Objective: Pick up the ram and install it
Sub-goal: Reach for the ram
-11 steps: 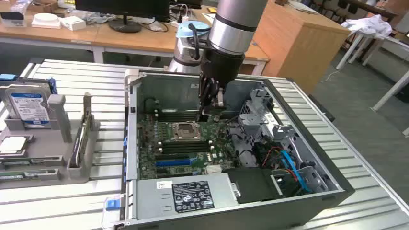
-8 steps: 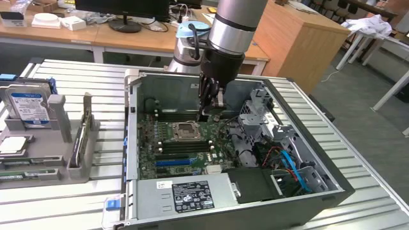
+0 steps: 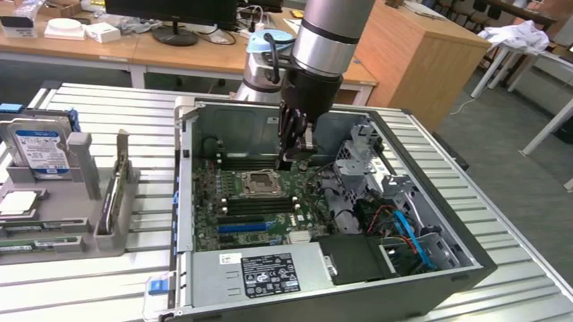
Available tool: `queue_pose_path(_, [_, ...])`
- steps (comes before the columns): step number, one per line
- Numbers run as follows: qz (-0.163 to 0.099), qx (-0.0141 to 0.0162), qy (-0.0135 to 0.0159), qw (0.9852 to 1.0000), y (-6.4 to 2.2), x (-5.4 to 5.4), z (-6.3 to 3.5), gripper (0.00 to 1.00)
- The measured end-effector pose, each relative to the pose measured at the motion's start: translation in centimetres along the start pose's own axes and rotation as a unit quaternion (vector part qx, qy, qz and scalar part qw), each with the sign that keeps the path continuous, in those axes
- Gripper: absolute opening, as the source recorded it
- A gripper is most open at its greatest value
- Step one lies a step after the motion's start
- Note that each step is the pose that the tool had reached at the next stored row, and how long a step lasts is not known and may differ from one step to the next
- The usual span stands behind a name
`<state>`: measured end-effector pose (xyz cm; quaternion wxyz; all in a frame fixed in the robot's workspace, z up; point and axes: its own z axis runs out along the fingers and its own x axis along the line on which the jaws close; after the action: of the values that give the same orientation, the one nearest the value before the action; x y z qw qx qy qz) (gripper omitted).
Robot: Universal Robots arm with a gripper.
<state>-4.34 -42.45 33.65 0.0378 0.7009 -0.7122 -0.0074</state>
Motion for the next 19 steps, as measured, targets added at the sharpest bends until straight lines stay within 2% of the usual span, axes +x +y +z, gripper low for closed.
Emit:
queue_pose_path(3, [0.0,0.0008,0.0,1.0,0.01,0.0,-0.03,0.1])
queue_pose_path(8, [0.0,0.0094,-0.0006,1.0,0.04,0.0,-0.66,0.1])
queue_pose_path(19, [0.001,0.0218,-0.0032,0.9998,0.05,0.1,-2.58,0.1])
